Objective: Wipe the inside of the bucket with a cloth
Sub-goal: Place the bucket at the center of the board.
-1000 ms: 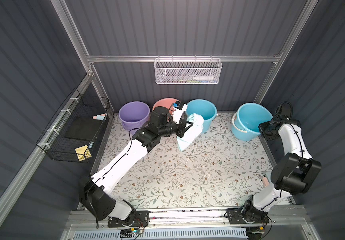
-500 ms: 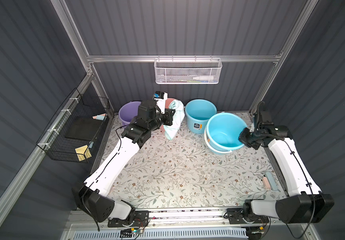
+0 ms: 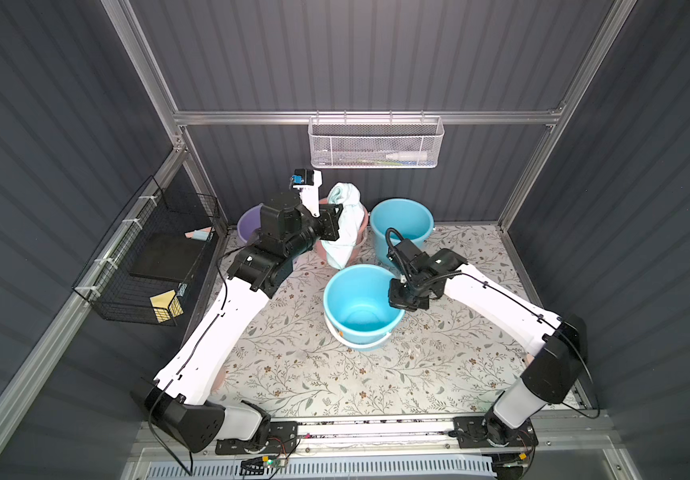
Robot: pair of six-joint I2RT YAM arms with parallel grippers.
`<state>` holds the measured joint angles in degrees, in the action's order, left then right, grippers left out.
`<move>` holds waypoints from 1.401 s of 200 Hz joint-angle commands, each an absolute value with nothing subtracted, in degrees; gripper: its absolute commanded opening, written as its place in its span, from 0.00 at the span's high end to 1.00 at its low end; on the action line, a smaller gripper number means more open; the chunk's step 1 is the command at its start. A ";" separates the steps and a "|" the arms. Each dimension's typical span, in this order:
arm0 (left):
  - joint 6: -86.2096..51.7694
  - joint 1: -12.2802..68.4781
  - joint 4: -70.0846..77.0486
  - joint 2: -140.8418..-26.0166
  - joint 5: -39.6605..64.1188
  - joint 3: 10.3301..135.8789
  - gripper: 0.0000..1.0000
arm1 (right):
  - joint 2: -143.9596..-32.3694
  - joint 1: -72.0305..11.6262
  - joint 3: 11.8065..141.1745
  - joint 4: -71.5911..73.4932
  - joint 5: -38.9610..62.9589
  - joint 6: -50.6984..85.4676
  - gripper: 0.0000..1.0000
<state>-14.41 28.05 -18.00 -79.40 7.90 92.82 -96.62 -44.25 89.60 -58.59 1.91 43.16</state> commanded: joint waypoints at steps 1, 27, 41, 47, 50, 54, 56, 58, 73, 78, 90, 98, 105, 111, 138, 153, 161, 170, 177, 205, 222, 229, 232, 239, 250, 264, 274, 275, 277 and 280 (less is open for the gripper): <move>-15.84 28.09 -18.15 -77.70 9.09 94.04 0.99 | -99.72 -46.11 92.42 -57.15 2.60 46.78 0.91; -16.01 28.12 -18.19 -77.78 9.78 93.95 0.99 | -102.17 -47.46 91.99 -55.60 2.62 47.33 0.82; -15.91 28.12 -18.19 -78.04 10.54 93.96 0.99 | -102.77 -47.46 91.37 -55.28 2.55 47.83 0.75; -15.91 28.10 -18.27 -78.18 10.84 94.02 0.98 | -102.82 -47.47 91.41 -55.41 2.44 47.94 0.70; -15.97 28.10 -18.28 -78.26 10.96 94.04 0.99 | -102.79 -47.46 91.40 -55.51 2.32 47.96 0.69; -15.93 28.09 -18.28 -78.31 11.19 94.12 0.99 | -102.62 -47.46 91.41 -55.54 2.13 48.01 0.66; -15.91 28.05 -18.24 -78.38 11.28 94.13 0.98 | -102.54 -47.46 91.41 -55.59 1.94 48.15 0.65; -15.98 28.11 -18.20 -78.39 11.37 94.13 0.98 | -102.34 -47.46 91.41 -55.62 1.82 48.20 0.64; -15.93 28.11 -18.11 -78.55 11.78 94.22 0.98 | -100.70 -47.38 91.88 -56.49 0.24 48.14 0.55; -15.96 28.12 -18.11 -78.57 11.84 94.25 0.98 | -99.91 -47.29 92.05 -56.92 -0.47 48.17 0.52; -15.91 28.08 -18.10 -78.66 12.26 94.38 0.98 | -97.76 -46.79 92.69 -58.16 -1.75 47.59 0.48; -15.84 28.12 -18.11 -78.80 13.14 94.31 0.98 | -96.17 -46.25 93.01 -59.04 -2.58 47.07 0.46; -15.89 28.08 -18.11 -78.99 14.03 94.30 0.98 | -94.57 -45.65 93.16 -59.53 -3.05 46.66 0.45; -15.71 28.10 -18.11 -79.16 15.12 94.28 0.99 | -93.19 -45.02 93.12 -59.59 -3.05 45.98 0.45; -15.73 28.12 -17.14 -80.16 21.81 94.15 0.99 | -84.56 -42.78 90.71 -53.28 0.54 40.54 0.42; -16.32 28.12 -18.06 -81.81 25.87 95.10 0.99 | -78.05 -42.77 86.45 -42.27 4.97 30.41 0.32; -16.76 28.07 -18.70 -82.82 28.10 95.54 0.99 | -74.54 -42.83 83.26 -35.81 6.96 25.12 0.27; -17.19 28.09 -19.42 -83.92 30.35 96.07 0.99 | -71.09 -42.85 80.22 -30.29 7.77 20.58 0.21; -17.67 28.07 -19.72 -84.68 31.43 96.45 0.99 | -68.51 -42.80 78.78 -27.31 8.72 15.58 0.18; -17.69 28.04 -21.45 -87.05 33.72 98.01 0.98 | -63.48 -42.94 77.05 -21.69 11.50 -6.15 0.16; -16.49 28.10 -24.11 -87.95 35.02 98.93 0.98 | -64.79 -42.89 80.74 -25.11 10.75 -18.54 0.16; -16.04 28.06 -24.83 -88.06 35.39 99.17 0.98 | -65.99 -42.94 82.79 -28.34 12.23 -24.30 0.16; -16.00 28.12 -24.93 -88.07 35.81 99.16 0.98 | -66.45 -43.00 83.47 -29.22 12.57 -26.76 0.15; -15.88 28.06 -25.23 -88.11 36.87 99.18 0.98 | -67.63 -43.30 84.91 -30.44 12.25 -30.95 0.15; -15.02 28.21 -26.19 -88.07 38.16 99.36 0.98 | -69.09 -43.50 86.46 -31.36 12.25 -36.12 0.13; -14.44 28.34 -26.54 -87.47 40.18 99.20 0.98 | -72.08 -44.09 87.89 -31.70 10.91 -40.51 0.09; -14.42 28.45 -26.26 -86.71 41.33 98.92 0.98 | -73.39 -44.36 88.80 -31.78 9.85 -41.93 0.07; -14.42 28.46 -26.23 -86.64 41.50 98.85 0.98 | -73.52 -44.37 88.87 -31.75 9.71 -42.06 0.07; -14.46 28.43 -26.16 -86.55 41.84 98.72 0.98 | -73.84 -44.38 89.04 -31.78 9.57 -42.33 0.07; -14.50 28.47 -26.11 -86.29 42.33 98.63 0.98 | -74.16 -44.48 89.33 -32.01 9.38 -42.64 0.06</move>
<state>-16.21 28.08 -25.21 -88.51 37.01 97.06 -71.09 -43.70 87.35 -29.17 10.48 -29.15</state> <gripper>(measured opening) 0.086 0.923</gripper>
